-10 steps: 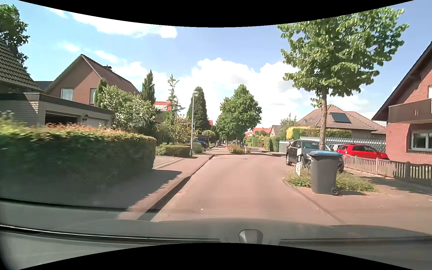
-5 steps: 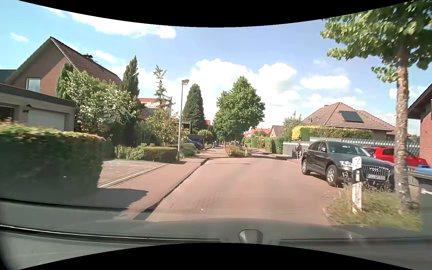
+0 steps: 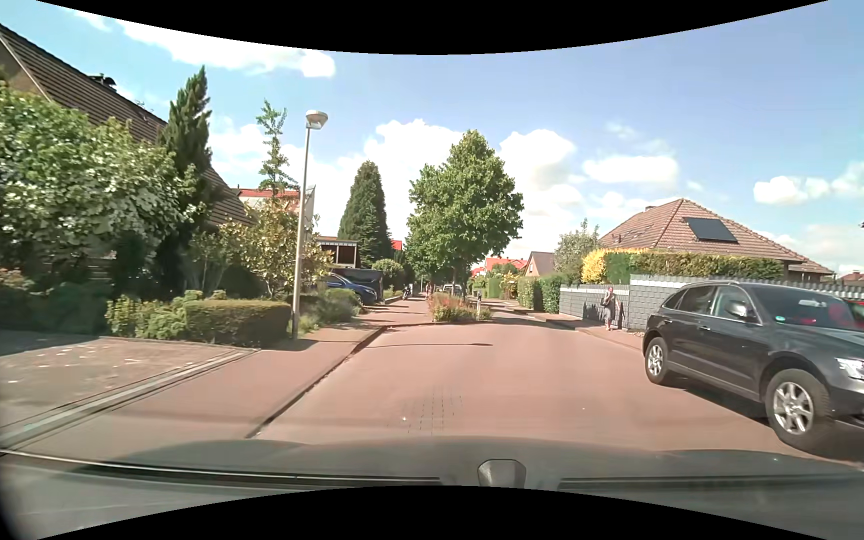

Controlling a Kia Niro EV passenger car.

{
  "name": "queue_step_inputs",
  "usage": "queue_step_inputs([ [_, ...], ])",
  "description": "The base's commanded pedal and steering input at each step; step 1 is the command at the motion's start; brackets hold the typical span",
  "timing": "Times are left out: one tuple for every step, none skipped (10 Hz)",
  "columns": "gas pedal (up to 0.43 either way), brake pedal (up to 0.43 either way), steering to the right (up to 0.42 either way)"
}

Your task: Follow the waypoints while adhering to traffic rules and regulations

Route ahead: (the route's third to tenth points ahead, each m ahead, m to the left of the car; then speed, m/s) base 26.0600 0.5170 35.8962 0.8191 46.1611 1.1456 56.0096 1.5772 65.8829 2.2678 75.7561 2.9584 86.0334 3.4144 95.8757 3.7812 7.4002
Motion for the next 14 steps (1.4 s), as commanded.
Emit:
queue_step_inputs([
  [0.0, 0.006, 0.078],
  [0.0, 0.024, 0.083],
  [0.0, 0.061, 0.085],
  [0.0, 0.146, 0.087],
  [0.0, 0.201, 0.089],
  [0.0, 0.201, 0.091],
  [0.0, 0.201, 0.095],
  [0.0, 0.207, 0.097],
  [0.0, 0.195, 0.095],
  [0.0, 0.171, 0.091],
  [0.0, 0.134, 0.087],
  [0.0, 0.128, 0.08],
  [0.0, 0.122, 0.073],
  [0.0, 0.116, 0.067],
])
